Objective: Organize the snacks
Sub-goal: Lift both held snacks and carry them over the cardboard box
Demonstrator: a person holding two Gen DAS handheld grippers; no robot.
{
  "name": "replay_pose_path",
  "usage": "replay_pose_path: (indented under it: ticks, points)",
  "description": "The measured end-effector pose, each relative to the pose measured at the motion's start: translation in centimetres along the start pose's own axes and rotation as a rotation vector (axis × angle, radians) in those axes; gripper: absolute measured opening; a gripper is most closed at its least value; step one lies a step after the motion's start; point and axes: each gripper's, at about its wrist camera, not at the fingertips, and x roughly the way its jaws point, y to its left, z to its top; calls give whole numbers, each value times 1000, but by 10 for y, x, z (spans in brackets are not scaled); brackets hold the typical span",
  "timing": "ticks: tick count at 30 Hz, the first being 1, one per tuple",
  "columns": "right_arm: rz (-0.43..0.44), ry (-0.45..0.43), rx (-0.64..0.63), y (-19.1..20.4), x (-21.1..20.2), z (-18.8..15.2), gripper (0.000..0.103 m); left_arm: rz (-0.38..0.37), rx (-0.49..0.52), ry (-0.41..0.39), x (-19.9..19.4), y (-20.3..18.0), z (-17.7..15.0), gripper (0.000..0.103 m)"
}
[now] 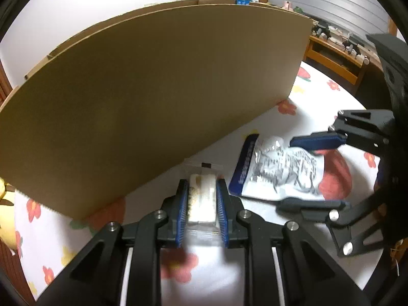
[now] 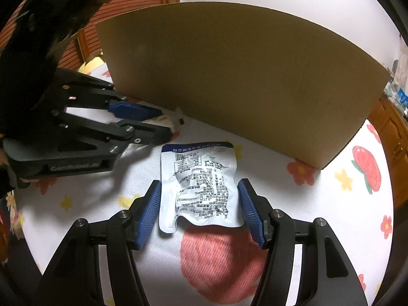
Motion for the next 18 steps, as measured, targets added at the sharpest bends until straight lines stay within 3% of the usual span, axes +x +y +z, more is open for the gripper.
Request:
replay_pose_path:
  ticks: [18]
  points:
    - [0, 2, -1, -4, 1, 1, 62, -21, -103, -121, -52, 1, -40, 20]
